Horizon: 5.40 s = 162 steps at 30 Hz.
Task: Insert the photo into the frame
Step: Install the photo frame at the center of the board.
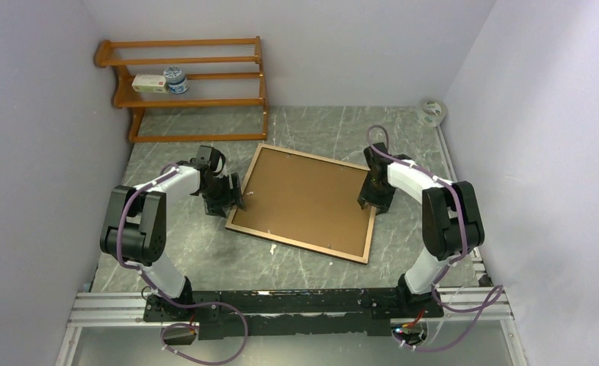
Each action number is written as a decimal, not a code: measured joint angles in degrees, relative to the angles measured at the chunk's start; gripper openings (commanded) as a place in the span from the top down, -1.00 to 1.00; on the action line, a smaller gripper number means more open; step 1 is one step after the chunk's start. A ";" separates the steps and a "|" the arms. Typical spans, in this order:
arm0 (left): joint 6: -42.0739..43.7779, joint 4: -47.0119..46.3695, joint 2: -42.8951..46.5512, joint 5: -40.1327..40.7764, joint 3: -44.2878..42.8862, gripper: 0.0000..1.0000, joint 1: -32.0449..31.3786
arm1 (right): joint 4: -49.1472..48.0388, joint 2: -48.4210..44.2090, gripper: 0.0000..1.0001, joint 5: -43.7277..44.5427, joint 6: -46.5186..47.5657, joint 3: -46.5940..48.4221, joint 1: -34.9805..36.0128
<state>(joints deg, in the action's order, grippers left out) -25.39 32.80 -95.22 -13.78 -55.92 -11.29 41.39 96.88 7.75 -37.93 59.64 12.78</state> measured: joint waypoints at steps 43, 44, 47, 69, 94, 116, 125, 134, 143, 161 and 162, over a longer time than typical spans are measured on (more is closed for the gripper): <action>0.72 3.06 -0.70 2.45 -3.04 -0.46 0.00 | -1.31 -2.58 -0.15 0.17 5.22 6.95 0.35; 0.72 3.13 -0.70 2.71 -3.69 -0.42 0.00 | -2.97 -3.10 -0.12 -1.66 5.03 7.04 0.48; 0.72 3.06 -0.94 3.13 -5.33 -0.25 0.00 | -7.78 -2.60 -0.04 -6.43 3.65 7.28 1.70; 1.29 1.44 -5.88 1.75 -7.58 0.35 -0.26 | -26.40 30.03 0.46 -31.71 -3.67 33.77 25.40; 1.14 0.90 -5.88 0.94 -7.19 0.41 -0.20 | -27.85 36.20 0.46 -35.26 -3.04 39.54 29.33; 1.14 0.87 -5.90 0.72 -7.19 0.42 -0.15 | -27.47 39.56 0.41 -36.02 -0.57 44.89 29.22; 1.14 0.87 -5.92 0.68 -7.19 0.42 -0.15 | -29.88 40.52 0.42 -39.39 0.31 44.89 28.81; 1.14 0.87 -5.92 0.70 -7.19 0.42 -0.15 | -31.54 41.27 0.43 -42.07 0.87 44.89 28.55; 1.14 0.90 -5.92 0.74 -7.21 0.41 -0.15 | -31.08 41.55 0.39 -42.75 0.90 45.42 28.68; 0.83 1.22 -5.92 1.31 -7.43 0.42 -0.15 | -33.90 34.18 0.29 -38.29 -0.61 36.30 25.27; 0.79 1.22 -5.92 1.33 -7.43 0.46 -0.15 | -34.23 33.92 0.33 -38.34 -0.57 35.58 25.33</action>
<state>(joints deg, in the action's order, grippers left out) -24.60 34.02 -101.14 -12.45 -63.35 -11.44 7.16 130.80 -30.59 -38.50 95.22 38.11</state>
